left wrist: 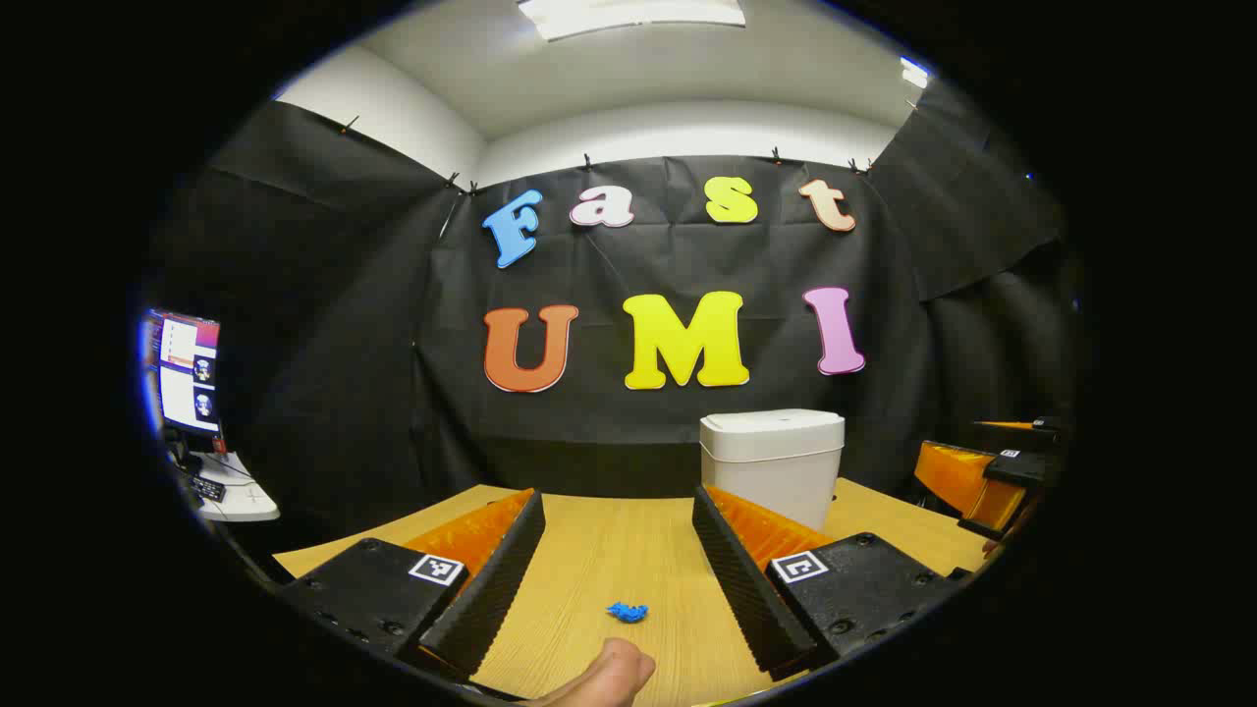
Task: Press the lid of the desktop garbage bin to open it, pick up the crumpled paper on the desktop and throw it into the bin, then pick up the pop can on the desktop and drop it into the bin, and finally close the garbage bin lid.
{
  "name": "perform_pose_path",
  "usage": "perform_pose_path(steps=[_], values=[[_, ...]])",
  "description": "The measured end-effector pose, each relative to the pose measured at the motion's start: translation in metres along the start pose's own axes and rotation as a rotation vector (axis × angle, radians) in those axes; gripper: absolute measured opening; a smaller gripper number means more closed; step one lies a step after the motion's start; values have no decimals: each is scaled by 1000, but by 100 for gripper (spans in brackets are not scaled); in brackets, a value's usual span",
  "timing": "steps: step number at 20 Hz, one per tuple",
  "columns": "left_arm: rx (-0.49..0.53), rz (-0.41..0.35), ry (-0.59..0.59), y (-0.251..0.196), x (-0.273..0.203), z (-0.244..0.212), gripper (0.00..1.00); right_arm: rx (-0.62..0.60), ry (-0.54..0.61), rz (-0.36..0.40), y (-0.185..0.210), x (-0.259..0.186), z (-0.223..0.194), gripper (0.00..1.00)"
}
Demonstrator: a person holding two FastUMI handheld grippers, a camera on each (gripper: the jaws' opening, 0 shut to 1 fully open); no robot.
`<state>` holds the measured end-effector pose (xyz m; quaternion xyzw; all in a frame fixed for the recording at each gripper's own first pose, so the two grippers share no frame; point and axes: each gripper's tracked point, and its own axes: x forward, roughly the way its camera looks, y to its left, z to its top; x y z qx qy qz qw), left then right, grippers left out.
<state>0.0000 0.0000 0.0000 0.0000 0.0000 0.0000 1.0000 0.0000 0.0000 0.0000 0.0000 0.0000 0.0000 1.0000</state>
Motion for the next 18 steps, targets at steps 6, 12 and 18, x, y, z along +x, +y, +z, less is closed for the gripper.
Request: perform_pose_path(steps=[6, 12, 18], values=[[16, 16, 15, 12, 1, -2, 98, 4, 26, 43, 24, 8, -11, 93], [-37, -11, 64, 7, 2, -15, 98, -36, 57, 22, 24, 6, -26, 96], [7, 17, 64, 11, 4, -15, 98, -48, 62, 20, 19, 6, -29, 93]])
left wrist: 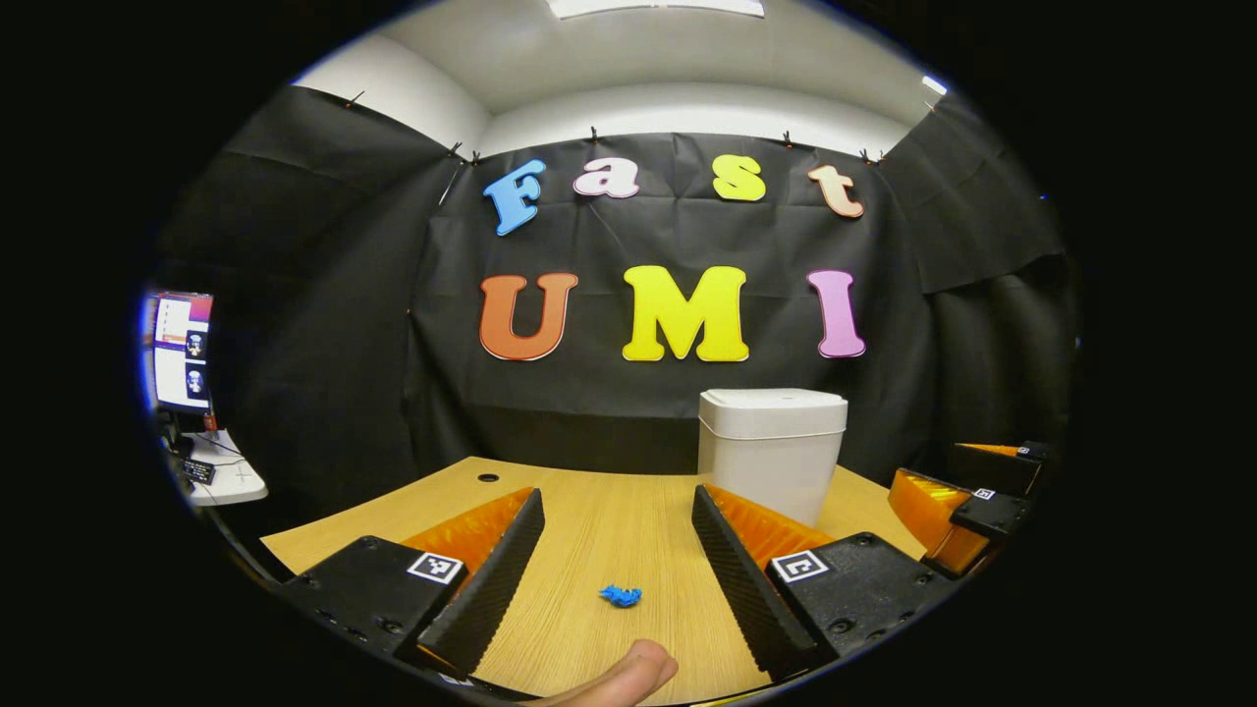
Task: Press the lid of the desktop garbage bin to open it, pick up the crumpled paper on the desktop and throw it into the bin, then pick up the pop can on the desktop and drop it into the bin, and finally close the garbage bin lid.
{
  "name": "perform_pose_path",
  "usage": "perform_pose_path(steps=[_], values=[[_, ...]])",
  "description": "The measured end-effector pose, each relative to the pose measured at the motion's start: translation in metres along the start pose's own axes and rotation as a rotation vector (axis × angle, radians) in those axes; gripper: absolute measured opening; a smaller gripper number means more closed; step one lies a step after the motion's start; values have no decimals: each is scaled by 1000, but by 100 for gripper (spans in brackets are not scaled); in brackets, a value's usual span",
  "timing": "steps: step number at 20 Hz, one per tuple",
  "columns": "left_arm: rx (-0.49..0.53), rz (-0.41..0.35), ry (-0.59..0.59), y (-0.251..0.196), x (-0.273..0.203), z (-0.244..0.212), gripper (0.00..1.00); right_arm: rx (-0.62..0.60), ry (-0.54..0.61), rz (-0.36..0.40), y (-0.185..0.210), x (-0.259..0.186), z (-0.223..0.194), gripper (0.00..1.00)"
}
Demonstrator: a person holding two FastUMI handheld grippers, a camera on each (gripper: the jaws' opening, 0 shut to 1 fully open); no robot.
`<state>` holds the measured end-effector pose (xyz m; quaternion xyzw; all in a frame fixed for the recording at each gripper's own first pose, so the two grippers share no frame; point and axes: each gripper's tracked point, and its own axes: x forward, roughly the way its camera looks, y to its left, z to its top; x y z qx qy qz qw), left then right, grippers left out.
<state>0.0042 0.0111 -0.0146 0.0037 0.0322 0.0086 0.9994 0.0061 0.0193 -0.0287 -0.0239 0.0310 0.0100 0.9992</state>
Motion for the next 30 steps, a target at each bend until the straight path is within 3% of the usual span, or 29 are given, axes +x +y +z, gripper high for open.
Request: perform_pose_path(steps=[2, 5, 7, 12, 20, 21, 24, 26, 30], values=[[16, 24, 1, 7, -1, -2, 98, 4, -12, 8, 1, -2, 2, 96], [5, 14, 12, 4, 3, -5, 98, 7, -17, 11, 3, 0, 3, 93], [4, 9, 23, 4, 4, -9, 98, 0, -14, 13, 6, 3, 3, 98], [15, 8, 36, 7, 7, -12, 98, -25, 11, 22, 16, 19, 0, 95], [-4, 18, 69, 17, 14, -18, 98, -48, -74, 18, 34, 67, 45, 97], [-6, 19, 73, 18, 15, -20, 98, -49, -80, 11, 35, 74, 48, 90], [0, 24, 75, 21, 16, -20, 98, -41, -95, -21, 32, 94, 53, 81], [4, 18, 83, 21, 18, -24, 98, -39, -94, -27, 30, 110, 51, 67], [3, 10, 103, 21, 21, -30, 98, -25, -76, -15, 28, 138, 59, 17]])
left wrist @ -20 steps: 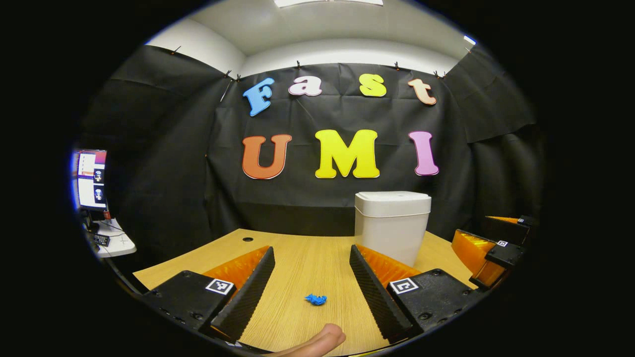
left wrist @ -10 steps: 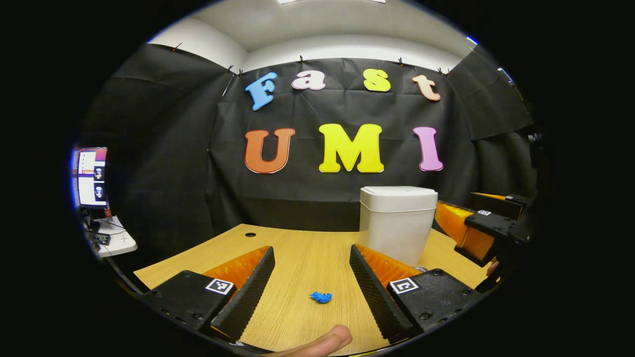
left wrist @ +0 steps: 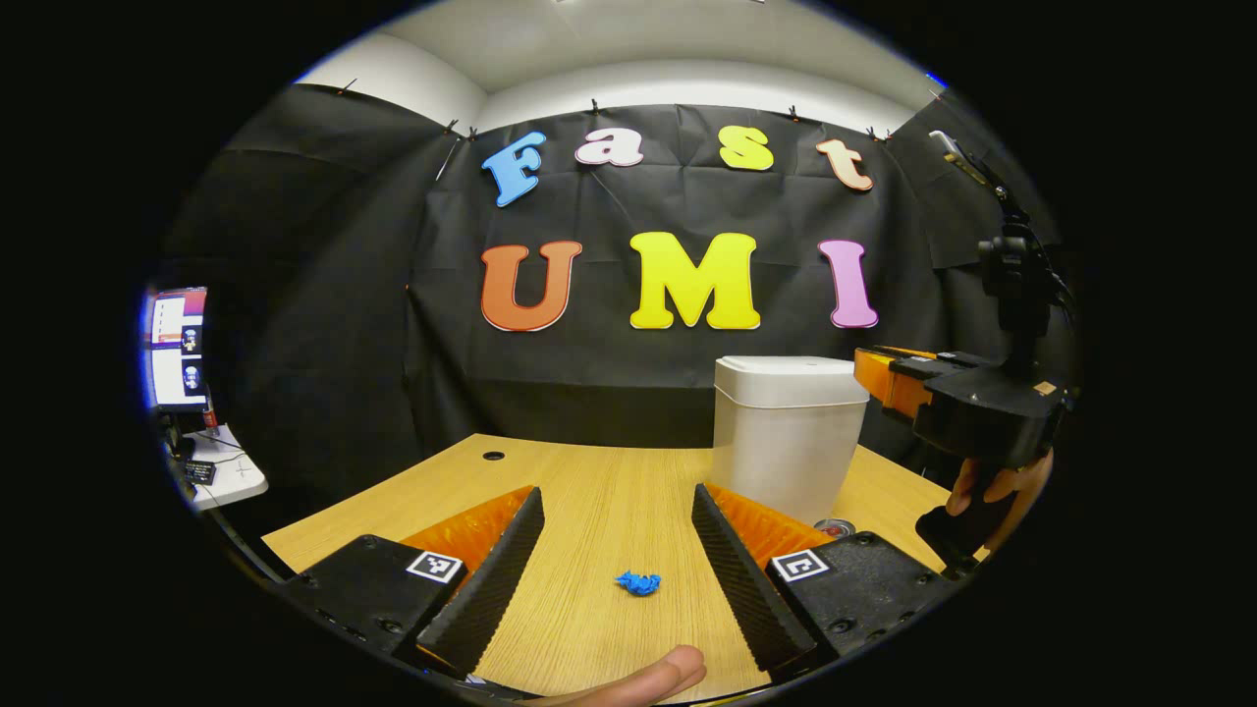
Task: Press the lid of the desktop garbage bin to open it, pick up the crumpled paper on the desktop and throw it into the bin, then pick up the pop can on the desktop and drop it into the bin, and finally close the garbage bin lid.
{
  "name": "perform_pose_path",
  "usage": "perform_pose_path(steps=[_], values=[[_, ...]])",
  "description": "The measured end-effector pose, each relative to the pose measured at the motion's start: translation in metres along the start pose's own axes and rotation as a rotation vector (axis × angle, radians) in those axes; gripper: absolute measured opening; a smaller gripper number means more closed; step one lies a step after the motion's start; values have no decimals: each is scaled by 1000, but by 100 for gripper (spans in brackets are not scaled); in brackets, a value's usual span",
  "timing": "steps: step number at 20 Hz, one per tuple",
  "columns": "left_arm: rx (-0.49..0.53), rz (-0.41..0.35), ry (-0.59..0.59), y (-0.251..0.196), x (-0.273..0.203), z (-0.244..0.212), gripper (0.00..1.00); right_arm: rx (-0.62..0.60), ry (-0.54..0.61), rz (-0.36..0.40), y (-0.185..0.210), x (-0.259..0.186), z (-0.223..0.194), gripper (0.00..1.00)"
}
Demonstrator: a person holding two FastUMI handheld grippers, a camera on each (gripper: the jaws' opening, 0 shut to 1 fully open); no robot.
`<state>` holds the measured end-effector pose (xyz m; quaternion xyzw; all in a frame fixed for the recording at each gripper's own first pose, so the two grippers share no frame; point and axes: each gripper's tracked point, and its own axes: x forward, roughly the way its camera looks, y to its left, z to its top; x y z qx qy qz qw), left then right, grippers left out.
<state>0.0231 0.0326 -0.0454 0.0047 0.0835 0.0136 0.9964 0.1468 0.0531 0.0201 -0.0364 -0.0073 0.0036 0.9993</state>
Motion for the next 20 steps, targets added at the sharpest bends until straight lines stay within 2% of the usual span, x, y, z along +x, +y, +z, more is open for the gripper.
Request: perform_pose_path(steps=[1, 2, 8, 11, 13, 20], values=[[3, 4, 3, 2, 1, -2, 98, 6, 12, -9, -5, 7, 1, 4], [9, 10, 6, 4, 2, -3, 98, 0, 22, -10, -7, 18, 4, 0], [-11, 16, 28, 10, 8, -9, 98, 61, 167, 75, -5, 72, 0, 0], [0, 42, 35, 19, 13, -12, 98, 67, 231, 59, -15, 96, -4, 0], [-8, 36, 45, 18, 15, -16, 98, 59, 259, 46, -19, 105, -11, 0], [7, 53, 51, 26, 19, -16, 98, 74, 316, 107, -14, 108, -22, 1]])
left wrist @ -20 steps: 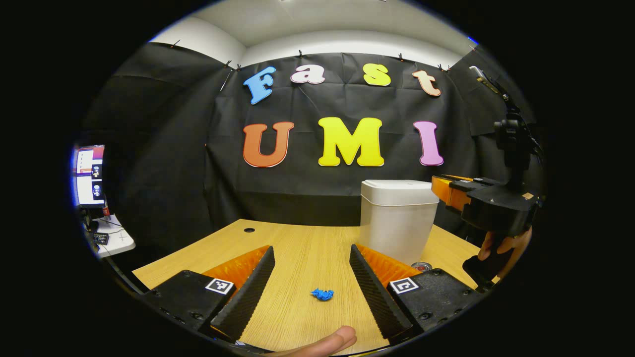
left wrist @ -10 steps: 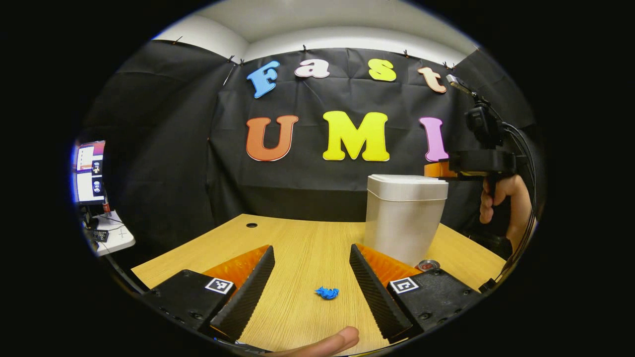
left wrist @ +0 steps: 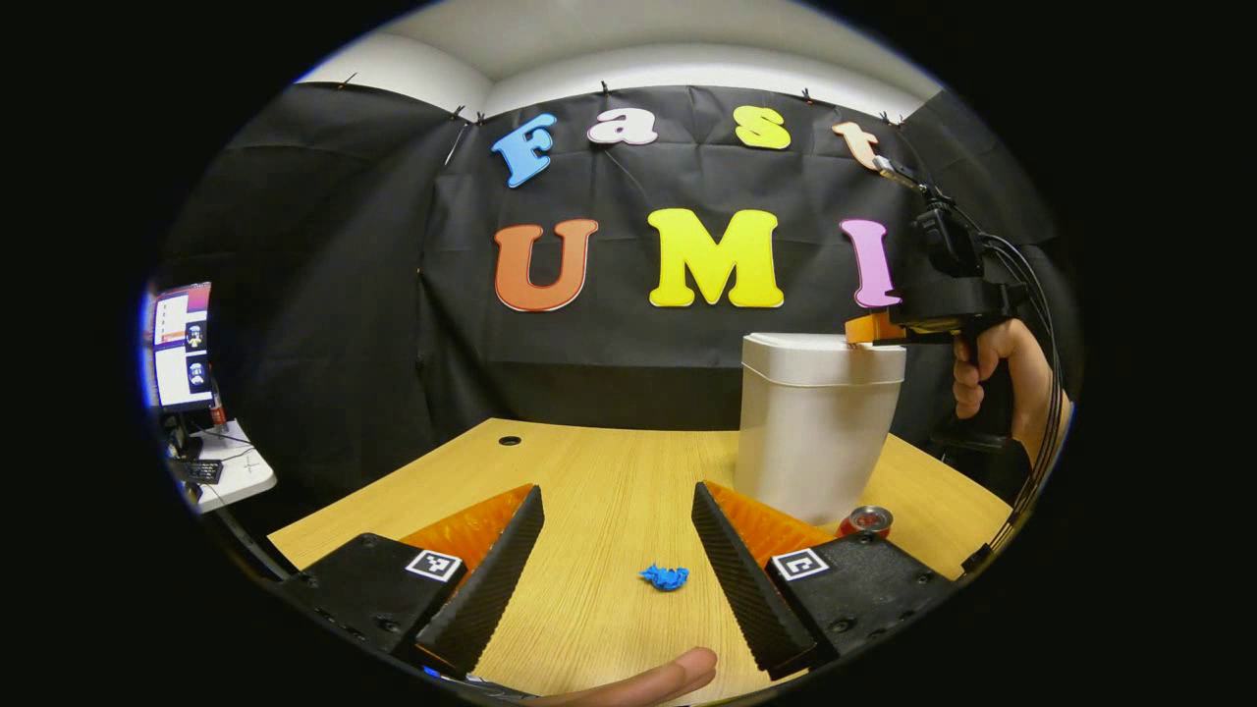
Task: Press the lid of the desktop garbage bin to open it, pick up the crumpled paper on the desktop and throw it into the bin, then pick up the pop can on the desktop and drop it into the bin, and finally close the garbage bin lid.
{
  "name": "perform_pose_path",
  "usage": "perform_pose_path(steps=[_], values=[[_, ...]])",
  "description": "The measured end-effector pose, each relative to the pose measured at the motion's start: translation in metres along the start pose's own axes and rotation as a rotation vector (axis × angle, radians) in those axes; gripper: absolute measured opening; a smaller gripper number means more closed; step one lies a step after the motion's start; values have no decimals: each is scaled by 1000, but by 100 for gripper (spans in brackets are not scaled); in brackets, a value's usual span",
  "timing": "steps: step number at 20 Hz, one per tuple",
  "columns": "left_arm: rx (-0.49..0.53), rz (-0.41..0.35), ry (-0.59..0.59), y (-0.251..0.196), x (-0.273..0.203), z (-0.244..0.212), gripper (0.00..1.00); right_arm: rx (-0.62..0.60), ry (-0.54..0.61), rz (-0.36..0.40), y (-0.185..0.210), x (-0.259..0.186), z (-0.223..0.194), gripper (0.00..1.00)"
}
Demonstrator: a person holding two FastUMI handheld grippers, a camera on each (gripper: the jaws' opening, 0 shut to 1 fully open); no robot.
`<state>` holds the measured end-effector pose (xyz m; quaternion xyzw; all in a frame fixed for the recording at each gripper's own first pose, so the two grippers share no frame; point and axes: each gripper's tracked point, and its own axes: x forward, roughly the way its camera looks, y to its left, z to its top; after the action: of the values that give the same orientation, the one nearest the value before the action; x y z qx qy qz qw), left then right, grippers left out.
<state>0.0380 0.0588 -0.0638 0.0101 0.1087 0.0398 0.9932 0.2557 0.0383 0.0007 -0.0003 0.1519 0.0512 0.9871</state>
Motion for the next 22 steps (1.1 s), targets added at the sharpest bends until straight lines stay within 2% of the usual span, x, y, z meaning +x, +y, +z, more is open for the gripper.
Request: perform_pose_path(steps=[3, 10, 16, 17, 21, 22], values=[[-11, -2, 9, 1, 2, -3, 98, 8, 44, 7, 1, -1, 1, 1], [-14, -13, 25, 2, 7, -8, 98, -11, -62, 0, 7, -26, 25, 0], [4, -14, 33, 1, 6, -10, 98, 5, -59, 10, 11, -53, 7, 0], [5, -9, 27, 3, 6, -8, 98, 17, -60, 7, 13, -58, 4, 5], [25, -14, 21, 3, 6, -7, 98, -44, -89, -26, 20, -78, -8, 55], [23, -14, 23, 3, 6, -6, 98, -52, -96, -20, 22, -81, -11, 60]])
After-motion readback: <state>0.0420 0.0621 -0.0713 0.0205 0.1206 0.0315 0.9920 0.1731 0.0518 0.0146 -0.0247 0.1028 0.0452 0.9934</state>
